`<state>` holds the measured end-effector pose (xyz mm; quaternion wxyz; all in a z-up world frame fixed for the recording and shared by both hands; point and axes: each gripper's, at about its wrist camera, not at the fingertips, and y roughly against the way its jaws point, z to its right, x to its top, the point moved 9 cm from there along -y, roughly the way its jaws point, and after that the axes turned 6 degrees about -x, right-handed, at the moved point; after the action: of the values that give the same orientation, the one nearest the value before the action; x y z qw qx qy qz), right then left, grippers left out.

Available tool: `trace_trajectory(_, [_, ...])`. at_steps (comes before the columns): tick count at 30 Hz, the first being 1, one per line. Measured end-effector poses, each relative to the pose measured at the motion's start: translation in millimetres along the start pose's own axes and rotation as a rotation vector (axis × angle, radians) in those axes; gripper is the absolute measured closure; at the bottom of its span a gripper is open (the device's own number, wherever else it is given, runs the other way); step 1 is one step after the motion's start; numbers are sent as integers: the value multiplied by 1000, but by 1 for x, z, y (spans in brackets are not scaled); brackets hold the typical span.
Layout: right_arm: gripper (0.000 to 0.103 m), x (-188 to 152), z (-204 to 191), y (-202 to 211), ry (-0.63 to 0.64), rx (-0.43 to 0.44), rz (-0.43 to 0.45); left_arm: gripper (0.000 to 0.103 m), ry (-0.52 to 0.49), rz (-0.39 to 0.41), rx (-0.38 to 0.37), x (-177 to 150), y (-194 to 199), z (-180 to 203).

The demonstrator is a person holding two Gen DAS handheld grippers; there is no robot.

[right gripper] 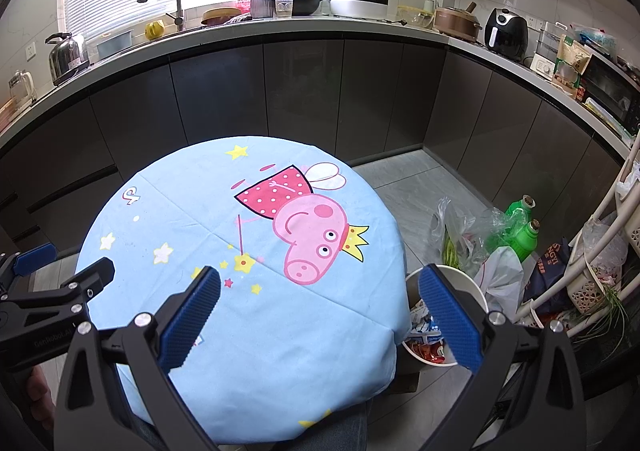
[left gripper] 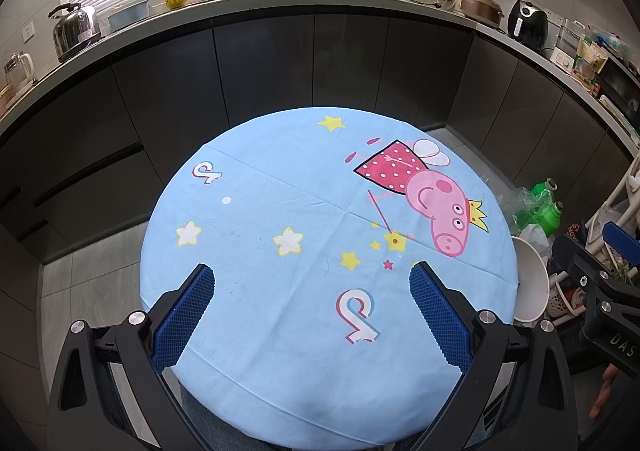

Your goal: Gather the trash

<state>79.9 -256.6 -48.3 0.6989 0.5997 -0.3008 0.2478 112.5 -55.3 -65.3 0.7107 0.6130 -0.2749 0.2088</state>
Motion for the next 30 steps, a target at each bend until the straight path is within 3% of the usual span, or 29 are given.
trace_trajectory(30, [3, 0, 0, 0, -1, 1, -1, 9, -10, 0, -14, 2, 1, 3])
